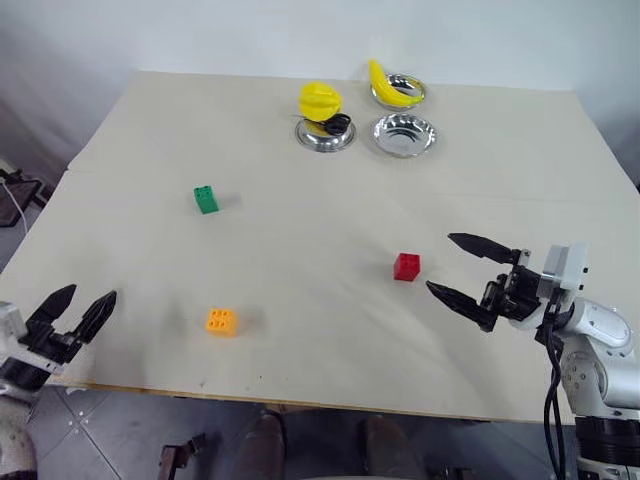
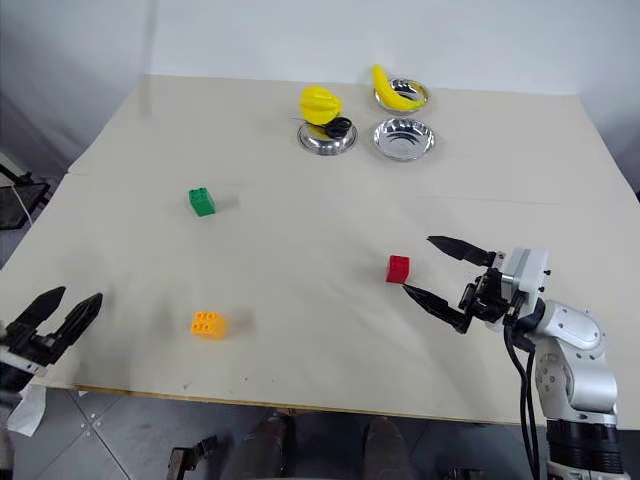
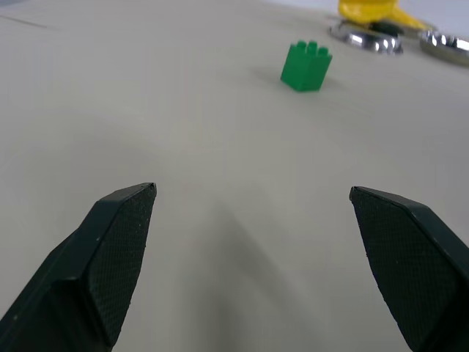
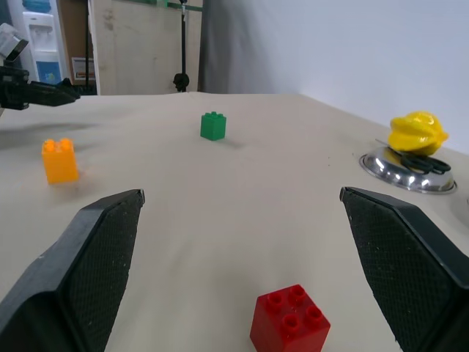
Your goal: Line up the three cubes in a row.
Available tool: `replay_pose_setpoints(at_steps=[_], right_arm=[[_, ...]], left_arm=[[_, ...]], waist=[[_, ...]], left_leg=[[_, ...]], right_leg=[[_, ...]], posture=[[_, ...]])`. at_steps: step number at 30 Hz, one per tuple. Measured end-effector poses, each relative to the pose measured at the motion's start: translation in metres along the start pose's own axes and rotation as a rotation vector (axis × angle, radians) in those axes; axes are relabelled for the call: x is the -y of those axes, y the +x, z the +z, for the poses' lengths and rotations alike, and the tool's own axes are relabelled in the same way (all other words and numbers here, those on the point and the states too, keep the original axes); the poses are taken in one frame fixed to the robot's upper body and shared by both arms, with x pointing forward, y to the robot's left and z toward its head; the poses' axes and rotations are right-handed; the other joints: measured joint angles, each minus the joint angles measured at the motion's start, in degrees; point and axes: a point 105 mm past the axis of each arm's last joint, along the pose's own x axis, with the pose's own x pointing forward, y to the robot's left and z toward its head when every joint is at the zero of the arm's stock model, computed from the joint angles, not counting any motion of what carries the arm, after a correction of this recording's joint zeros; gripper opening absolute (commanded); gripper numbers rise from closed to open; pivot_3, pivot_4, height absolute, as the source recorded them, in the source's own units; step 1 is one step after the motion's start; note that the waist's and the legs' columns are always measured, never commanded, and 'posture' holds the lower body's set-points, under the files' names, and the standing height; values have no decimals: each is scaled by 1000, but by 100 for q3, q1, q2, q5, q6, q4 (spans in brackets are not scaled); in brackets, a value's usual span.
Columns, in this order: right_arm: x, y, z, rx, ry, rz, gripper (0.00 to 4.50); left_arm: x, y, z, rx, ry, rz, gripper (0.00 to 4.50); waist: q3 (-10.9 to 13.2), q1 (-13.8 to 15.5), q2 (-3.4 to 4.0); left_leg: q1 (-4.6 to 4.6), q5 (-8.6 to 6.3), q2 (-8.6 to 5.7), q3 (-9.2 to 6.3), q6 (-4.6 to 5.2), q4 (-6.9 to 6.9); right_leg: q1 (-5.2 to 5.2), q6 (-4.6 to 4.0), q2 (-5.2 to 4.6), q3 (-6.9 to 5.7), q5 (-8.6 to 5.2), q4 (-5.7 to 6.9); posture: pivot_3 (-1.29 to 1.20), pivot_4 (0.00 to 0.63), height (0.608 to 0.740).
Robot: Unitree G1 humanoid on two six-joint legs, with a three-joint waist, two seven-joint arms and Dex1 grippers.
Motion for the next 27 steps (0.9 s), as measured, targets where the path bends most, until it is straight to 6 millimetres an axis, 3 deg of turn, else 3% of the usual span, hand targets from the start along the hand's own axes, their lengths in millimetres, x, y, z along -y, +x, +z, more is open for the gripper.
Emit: replay_pose_setpoints(at_steps=[7,11,15,27], right_arm=[[8,-18,-4,-88,-10,-23,4486],[9,-28,-4,-124,-16,-40,4486],[3,-30,-2,-132,-17,-53,4486],[0,-35,9,-134,-35,-124,4486]], left_arm=[[27,100,15,-25,71,-203,4500],[25,137,18,-97,117,-198,4500],[24,155,13,-166,135,-180,4500],[29,175,-3,-265,168,-100,4500]], waist=[[-1,9,-2],[-1,-65,-3],[0,-177,-4],[4,-118,-12]], left_leg=[[-3,11,-3,3,-13,-1],[-4,11,-3,6,-13,-3],[-5,11,-4,12,-13,-6],[-7,11,-6,11,-13,-1]], right_leg=[[-4,3,2,0,8,-4],[-7,4,3,-1,8,-5],[-13,4,2,0,7,1],[-13,5,0,-1,8,6]], posture=[[0,150,740],[0,150,740],[0,150,740],[0,150,740]])
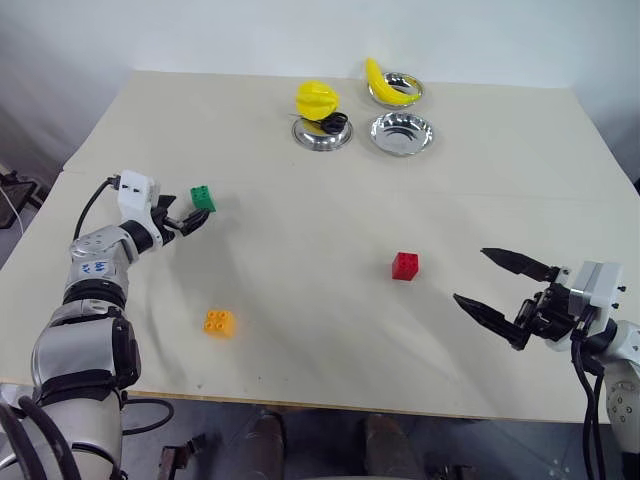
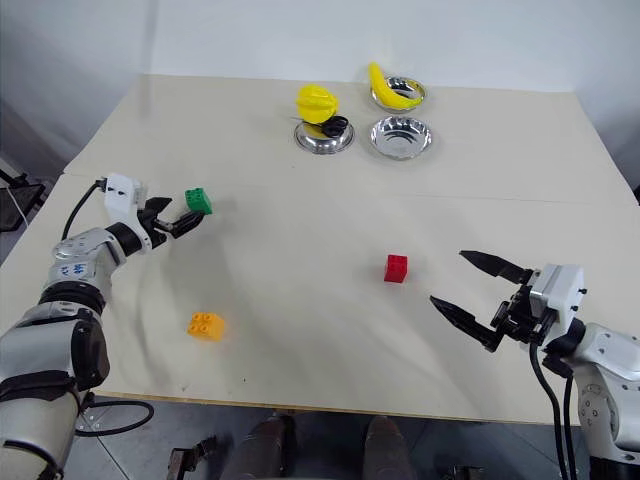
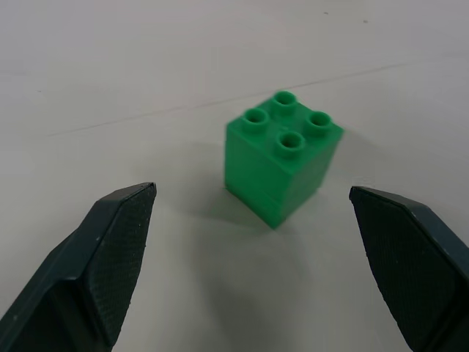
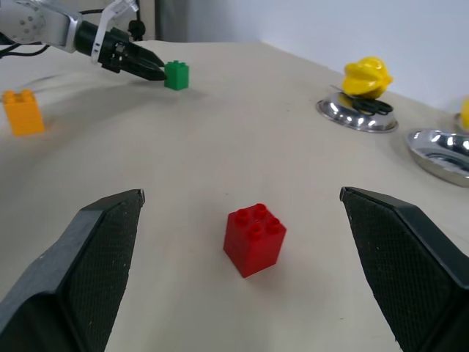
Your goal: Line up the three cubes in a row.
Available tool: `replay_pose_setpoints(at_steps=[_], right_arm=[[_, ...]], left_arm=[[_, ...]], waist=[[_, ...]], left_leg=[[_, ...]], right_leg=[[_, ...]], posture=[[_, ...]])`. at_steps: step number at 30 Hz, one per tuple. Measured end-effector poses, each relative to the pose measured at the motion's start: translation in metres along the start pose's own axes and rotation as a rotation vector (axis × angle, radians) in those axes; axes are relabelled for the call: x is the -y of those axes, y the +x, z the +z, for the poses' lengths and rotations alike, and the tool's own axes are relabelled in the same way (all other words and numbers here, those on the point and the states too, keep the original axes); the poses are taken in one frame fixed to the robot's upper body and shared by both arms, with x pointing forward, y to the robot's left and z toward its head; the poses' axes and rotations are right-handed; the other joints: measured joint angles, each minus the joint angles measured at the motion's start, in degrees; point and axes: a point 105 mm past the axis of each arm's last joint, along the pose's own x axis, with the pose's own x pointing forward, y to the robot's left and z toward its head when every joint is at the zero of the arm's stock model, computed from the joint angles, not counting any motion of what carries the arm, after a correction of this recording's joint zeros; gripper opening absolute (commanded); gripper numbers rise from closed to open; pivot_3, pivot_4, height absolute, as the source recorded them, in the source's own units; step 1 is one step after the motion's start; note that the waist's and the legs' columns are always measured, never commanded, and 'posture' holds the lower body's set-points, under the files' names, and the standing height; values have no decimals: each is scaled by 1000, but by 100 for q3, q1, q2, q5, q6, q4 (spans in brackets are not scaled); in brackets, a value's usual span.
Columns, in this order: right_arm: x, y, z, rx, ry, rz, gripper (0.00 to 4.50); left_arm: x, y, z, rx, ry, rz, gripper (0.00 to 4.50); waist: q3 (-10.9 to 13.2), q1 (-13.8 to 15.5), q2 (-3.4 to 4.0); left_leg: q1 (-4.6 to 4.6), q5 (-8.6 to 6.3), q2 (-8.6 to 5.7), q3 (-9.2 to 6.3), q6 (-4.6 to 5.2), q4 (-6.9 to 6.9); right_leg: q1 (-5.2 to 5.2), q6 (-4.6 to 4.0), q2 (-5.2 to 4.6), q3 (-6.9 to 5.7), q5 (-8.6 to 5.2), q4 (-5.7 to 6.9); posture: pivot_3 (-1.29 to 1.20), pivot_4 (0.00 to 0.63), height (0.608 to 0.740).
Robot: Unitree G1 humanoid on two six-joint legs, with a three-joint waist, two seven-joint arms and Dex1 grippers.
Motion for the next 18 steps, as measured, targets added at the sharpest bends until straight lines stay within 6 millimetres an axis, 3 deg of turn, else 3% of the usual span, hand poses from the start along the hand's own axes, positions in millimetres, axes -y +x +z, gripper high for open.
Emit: replay_pose_setpoints(at_steps=[4,7,13,18], right_arm=[[-1,-1,-1,-6,5,-11,4486],[-2,-1,0,-5,4,-15,4500],[-4,-2,0,-10,20,-26,4500],[-4,-2,-2,-12,30,-30,4500]], left_arm=[[11,8,-7,-12,-29,-22,4500],[12,12,-9,-21,-35,5,3936],[18,19,-8,-7,-66,16,2188],[18,21,-9,6,-89,43,2188]], waist=[[2,0,-3],[4,-8,-7],[4,1,-9],[4,1,-9]], left_leg=[[0,0,0,0,0,0],[1,1,2,-1,-1,0],[0,2,0,-1,-2,0],[1,2,0,-1,-3,1]], right_leg=[[-1,0,0,0,0,2],[-2,0,2,0,0,3],[-1,0,1,-1,0,4],[-1,0,1,0,0,5]], posture=[[0,150,740],[0,150,740],[0,150,740],[0,150,740]])
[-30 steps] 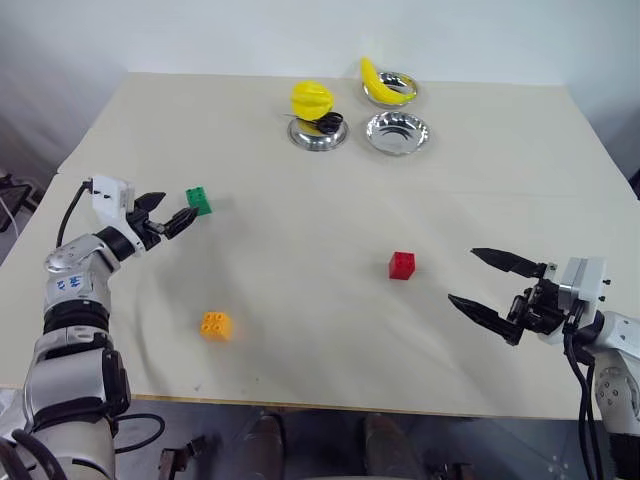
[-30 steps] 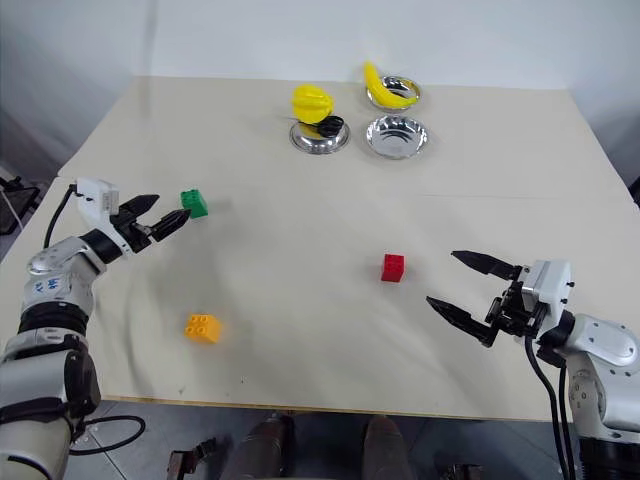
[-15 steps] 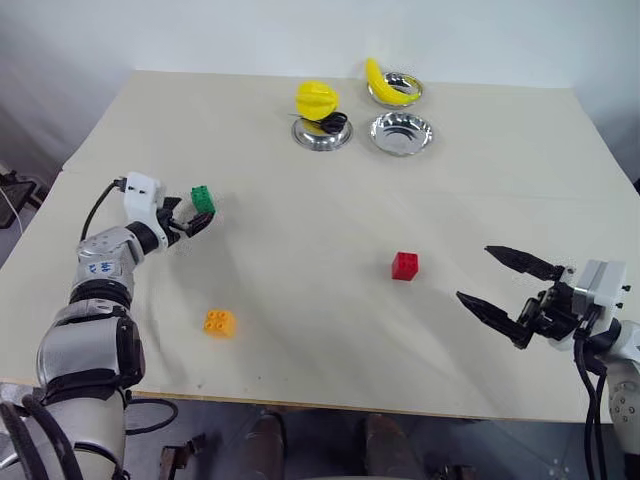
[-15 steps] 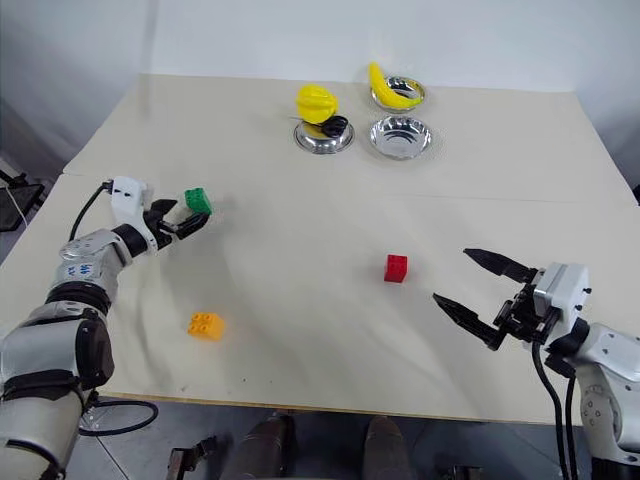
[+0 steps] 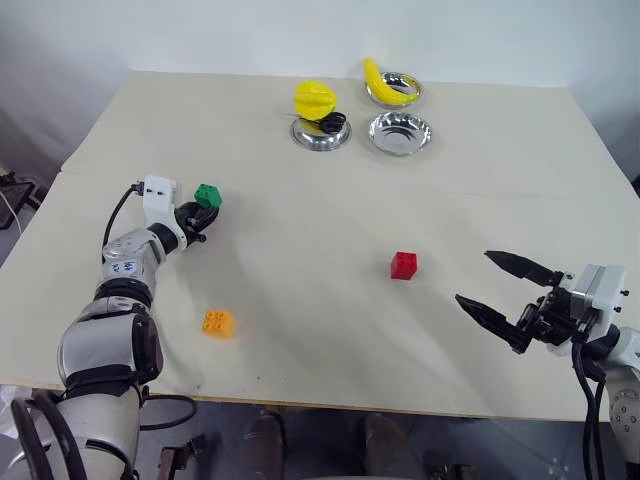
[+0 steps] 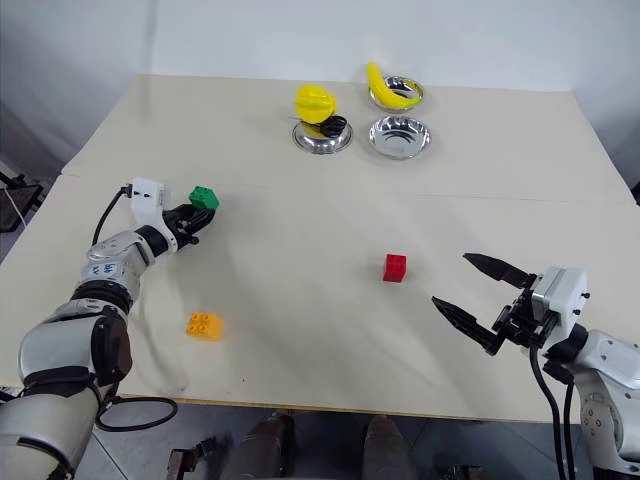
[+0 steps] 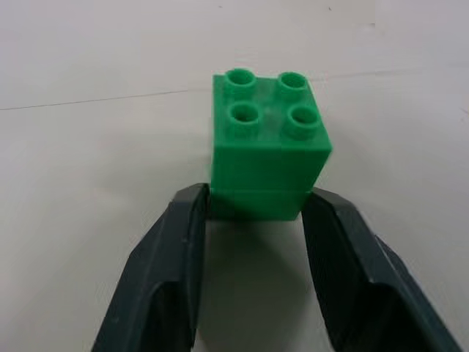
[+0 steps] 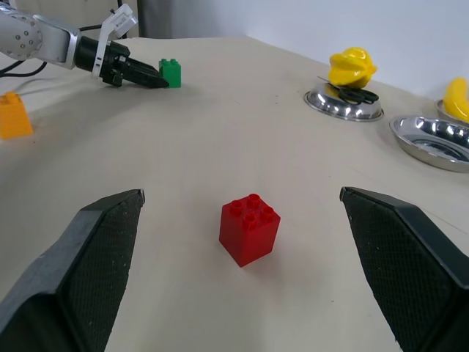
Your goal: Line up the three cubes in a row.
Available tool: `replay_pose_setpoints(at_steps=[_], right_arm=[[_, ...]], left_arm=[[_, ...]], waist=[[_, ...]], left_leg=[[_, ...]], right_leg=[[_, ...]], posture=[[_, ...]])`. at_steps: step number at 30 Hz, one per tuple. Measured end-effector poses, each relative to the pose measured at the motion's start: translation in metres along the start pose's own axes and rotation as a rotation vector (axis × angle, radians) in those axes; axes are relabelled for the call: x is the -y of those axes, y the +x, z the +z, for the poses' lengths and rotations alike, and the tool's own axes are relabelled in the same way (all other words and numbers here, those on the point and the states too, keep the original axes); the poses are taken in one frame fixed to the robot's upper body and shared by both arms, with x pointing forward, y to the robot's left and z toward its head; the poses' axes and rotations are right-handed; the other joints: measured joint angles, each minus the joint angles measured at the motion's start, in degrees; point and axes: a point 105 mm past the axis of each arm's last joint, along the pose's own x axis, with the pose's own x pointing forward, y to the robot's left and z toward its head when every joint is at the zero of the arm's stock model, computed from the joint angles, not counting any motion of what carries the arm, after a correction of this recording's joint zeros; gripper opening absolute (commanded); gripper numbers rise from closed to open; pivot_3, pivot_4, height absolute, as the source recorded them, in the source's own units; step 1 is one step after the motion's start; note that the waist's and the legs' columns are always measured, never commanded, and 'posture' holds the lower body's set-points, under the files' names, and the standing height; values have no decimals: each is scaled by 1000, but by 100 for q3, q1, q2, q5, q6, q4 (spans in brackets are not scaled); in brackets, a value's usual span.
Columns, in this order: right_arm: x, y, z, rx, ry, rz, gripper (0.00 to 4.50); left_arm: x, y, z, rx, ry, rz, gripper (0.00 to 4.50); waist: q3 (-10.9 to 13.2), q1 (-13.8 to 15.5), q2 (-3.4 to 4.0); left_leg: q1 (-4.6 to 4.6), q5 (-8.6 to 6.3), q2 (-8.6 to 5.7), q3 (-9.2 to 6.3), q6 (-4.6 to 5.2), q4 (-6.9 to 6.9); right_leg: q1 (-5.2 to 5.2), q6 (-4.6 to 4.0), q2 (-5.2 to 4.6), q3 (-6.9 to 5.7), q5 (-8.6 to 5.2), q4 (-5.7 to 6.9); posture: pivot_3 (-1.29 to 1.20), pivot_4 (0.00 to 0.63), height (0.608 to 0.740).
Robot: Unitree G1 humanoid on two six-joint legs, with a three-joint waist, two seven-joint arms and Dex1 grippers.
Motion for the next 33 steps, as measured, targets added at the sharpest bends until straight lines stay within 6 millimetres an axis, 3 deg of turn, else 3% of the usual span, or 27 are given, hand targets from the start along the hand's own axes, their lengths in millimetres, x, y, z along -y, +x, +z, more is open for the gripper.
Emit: replay_pose_setpoints(at_steps=[7,11,20,23,26,29,33], right_arm=[[-1,1,-1,3,5,3,4500],[-2,1,-1,3,7,6,4500],[-5,0,-5,-9,20,13,4500],[-10,-10,-12,-44,45,6,4500],[-10,-29,-10,-96,35,-6,4500],[-9,-46,-5,-142,13,-24,4500],[-9,-66,-6,-192,29,-57,4500]], left_arm=[[4,2,0,29,-40,-15,2188],[5,1,1,34,-39,-28,1463],[11,1,3,45,-24,-79,1463],[43,-5,20,110,132,-382,1463],[84,-19,41,107,400,-763,1463],[109,-21,57,116,491,-942,1463],[150,-15,44,82,515,-1129,1463]], waist=[[0,1,0],[0,1,0],[0,0,0],[2,19,-4],[2,67,-3],[1,113,-4],[4,124,-9]], left_leg=[[0,0,0,0,0,0],[0,1,0,0,-1,1],[-1,1,0,0,-1,1],[-9,2,-1,0,-3,0],[-9,2,-2,1,-3,1],[-6,1,-2,1,-1,1],[-7,0,-1,1,1,2]], right_leg=[[0,0,0,0,0,0],[0,0,0,0,0,1],[0,0,0,0,0,1],[-3,-1,1,-3,0,-3],[2,0,1,-2,0,-13],[8,1,2,-2,1,-15],[7,3,2,-2,1,-16]], posture=[[0,150,740],[0,150,740],[0,150,740],[0,150,740],[0,150,740],[0,150,740],[0,150,740]])
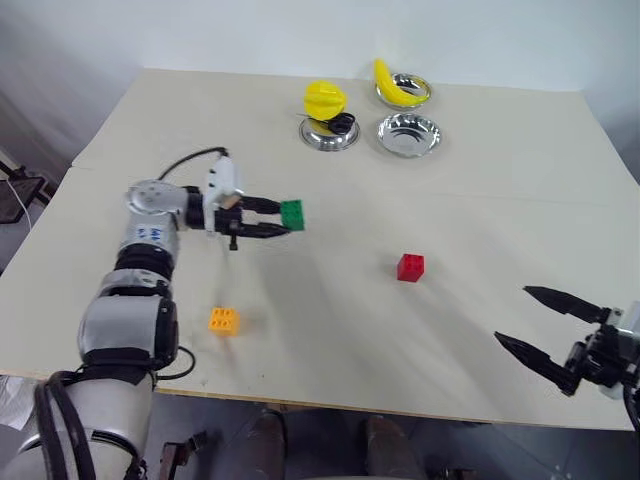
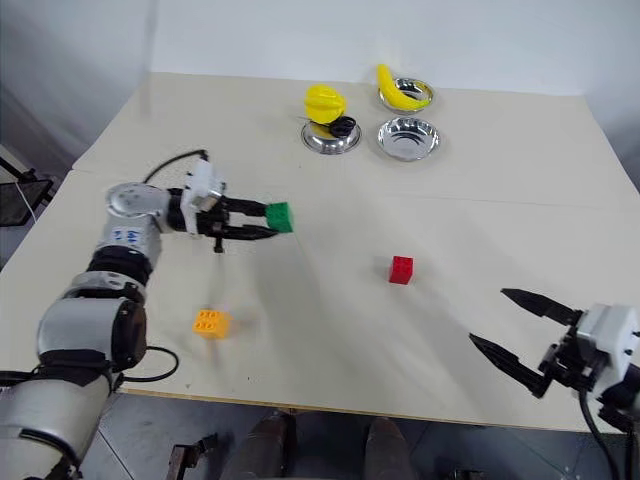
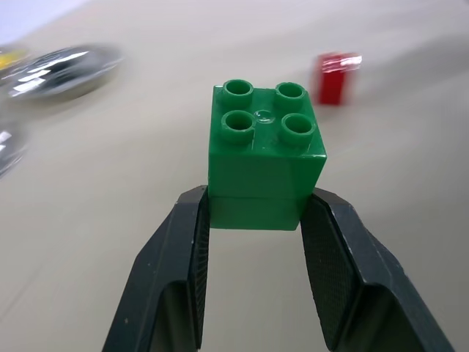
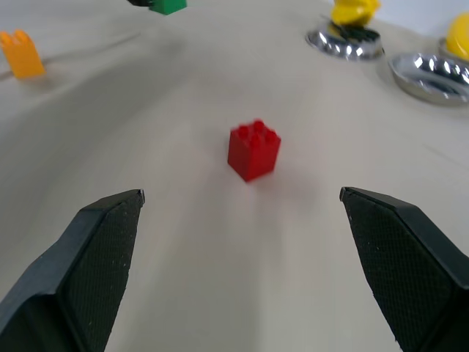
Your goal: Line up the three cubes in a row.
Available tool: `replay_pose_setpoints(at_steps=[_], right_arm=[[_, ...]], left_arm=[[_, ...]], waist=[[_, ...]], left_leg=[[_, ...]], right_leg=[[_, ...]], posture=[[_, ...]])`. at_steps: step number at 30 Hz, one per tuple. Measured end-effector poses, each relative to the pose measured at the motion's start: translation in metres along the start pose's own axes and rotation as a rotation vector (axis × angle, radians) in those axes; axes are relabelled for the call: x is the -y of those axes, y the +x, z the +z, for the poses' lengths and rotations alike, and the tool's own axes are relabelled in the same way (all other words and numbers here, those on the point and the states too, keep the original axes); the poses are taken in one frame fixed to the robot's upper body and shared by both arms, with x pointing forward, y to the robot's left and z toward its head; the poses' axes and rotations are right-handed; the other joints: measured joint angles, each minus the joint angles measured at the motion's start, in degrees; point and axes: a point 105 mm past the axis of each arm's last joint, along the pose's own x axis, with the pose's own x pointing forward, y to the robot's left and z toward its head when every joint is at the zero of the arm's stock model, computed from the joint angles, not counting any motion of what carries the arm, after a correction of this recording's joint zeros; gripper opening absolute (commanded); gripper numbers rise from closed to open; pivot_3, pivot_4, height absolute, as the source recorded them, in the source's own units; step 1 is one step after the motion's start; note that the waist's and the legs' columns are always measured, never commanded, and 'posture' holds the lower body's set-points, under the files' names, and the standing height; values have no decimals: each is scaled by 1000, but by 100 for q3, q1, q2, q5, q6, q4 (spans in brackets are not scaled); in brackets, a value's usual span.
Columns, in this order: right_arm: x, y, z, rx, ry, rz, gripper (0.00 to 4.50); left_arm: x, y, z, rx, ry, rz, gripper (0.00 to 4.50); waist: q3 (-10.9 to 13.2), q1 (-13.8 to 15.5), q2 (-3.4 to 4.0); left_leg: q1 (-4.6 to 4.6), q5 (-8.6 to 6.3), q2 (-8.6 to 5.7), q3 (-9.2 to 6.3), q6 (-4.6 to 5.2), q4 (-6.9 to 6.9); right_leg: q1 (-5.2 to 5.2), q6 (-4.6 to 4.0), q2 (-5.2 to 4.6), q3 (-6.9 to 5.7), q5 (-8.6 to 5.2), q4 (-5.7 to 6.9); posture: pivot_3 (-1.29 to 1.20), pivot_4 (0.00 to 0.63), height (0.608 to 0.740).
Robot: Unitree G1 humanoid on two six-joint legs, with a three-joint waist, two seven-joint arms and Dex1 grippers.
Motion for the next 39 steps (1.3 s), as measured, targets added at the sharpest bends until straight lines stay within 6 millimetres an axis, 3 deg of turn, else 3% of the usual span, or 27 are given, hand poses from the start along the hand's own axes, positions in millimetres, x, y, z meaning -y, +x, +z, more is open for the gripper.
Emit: replay_pose_setpoints(at_steps=[6,18,32,39], right_arm=[[-7,1,6,19,-7,-10,4500],[-12,15,12,57,-3,-5,4500],[-13,17,14,63,-1,-16,4500],[-21,6,-4,-3,62,33,4500]], left_arm=[[15,54,-13,-44,-12,-104,1463],[27,92,-26,-120,-44,-134,1463],[19,89,-33,-141,-88,-55,1463],[21,80,-37,-152,-110,-73,1463]], waist=[[7,-38,-12],[9,19,-15],[9,3,-15],[9,-7,-15]], left_leg=[[0,1,1,1,1,4],[-4,0,-1,0,2,9],[-2,1,0,0,2,18],[1,0,0,0,2,18]], right_leg=[[-3,1,1,0,1,3],[-2,7,-1,0,3,-1],[0,8,0,1,4,5],[1,8,2,1,4,5]], posture=[[0,150,740],[0,150,740],[0,150,740],[0,150,740]])
